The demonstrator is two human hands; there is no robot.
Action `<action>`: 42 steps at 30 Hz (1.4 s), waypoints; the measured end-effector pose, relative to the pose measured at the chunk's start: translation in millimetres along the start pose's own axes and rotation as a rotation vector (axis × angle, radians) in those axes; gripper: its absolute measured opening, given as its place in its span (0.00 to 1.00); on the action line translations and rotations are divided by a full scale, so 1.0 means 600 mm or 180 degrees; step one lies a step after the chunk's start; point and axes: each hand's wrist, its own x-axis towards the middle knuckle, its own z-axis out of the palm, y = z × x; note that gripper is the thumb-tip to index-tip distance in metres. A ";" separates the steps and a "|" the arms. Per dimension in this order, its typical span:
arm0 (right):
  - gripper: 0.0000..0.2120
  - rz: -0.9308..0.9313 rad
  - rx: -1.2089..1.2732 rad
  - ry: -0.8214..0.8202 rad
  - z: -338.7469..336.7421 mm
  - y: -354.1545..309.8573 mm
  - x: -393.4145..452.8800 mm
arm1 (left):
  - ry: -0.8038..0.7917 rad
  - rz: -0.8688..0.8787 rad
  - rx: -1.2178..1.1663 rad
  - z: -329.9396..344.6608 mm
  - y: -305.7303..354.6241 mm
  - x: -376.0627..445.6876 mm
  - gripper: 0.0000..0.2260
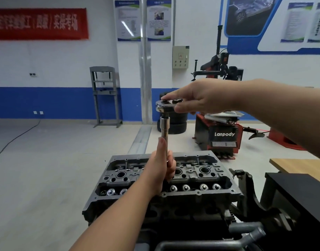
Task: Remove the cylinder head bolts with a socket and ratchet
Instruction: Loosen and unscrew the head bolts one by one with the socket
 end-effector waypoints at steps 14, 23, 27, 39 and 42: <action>0.25 -0.0263 -0.0421 -0.0001 0.002 0.011 0.004 | 0.0109 -0.0035 0.0039 0.003 -0.002 0.004 0.36; 0.31 -0.0408 -0.0666 0.0276 0.042 0.019 0.025 | 0.0329 -0.0078 -0.0171 0.003 0.000 0.004 0.38; 0.31 -0.0374 -0.0583 0.0354 0.052 0.018 0.026 | 0.0303 -0.0046 -0.0085 0.007 0.003 -0.001 0.38; 0.33 -0.0765 -0.1266 0.0546 0.041 0.018 0.035 | 0.0220 -0.0024 0.0011 0.006 0.004 -0.001 0.37; 0.36 -0.0989 -0.1561 0.0540 0.036 0.020 0.036 | 0.0202 -0.0038 -0.0002 0.007 0.005 -0.001 0.37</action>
